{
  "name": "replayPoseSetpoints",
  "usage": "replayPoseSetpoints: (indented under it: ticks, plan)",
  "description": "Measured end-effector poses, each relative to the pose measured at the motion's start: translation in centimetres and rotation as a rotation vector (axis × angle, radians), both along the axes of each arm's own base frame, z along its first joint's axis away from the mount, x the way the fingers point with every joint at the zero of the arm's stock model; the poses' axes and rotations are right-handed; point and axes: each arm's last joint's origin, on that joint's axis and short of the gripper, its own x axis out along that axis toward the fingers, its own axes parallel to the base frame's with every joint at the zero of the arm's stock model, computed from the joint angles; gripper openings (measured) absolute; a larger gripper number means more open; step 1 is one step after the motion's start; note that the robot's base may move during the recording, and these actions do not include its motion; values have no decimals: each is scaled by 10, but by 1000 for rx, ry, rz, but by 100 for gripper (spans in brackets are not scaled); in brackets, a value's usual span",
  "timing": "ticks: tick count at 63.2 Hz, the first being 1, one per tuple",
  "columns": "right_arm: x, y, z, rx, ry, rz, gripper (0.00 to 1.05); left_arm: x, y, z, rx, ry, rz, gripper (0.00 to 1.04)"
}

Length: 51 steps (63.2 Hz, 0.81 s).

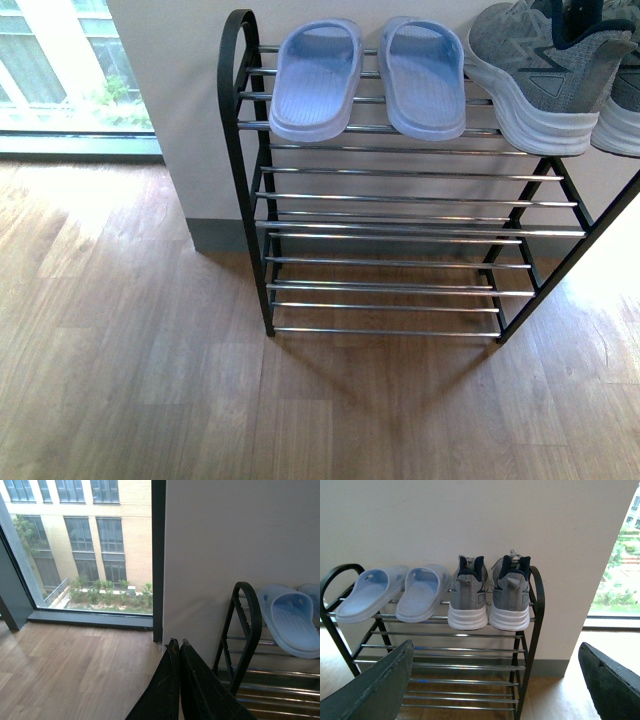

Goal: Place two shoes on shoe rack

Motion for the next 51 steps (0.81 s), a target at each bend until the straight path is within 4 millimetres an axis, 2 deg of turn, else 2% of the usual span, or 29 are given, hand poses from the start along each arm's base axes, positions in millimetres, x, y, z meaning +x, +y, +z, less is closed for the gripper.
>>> replayPoseSetpoints:
  ticks: [27,51]
  plan:
    - [0,0,0,0,0,0,96,-23,0,-22,0,-3,0,1]
    - [0,0,0,0,0,0,96,-35,0,-32,0,-23,-1,1]
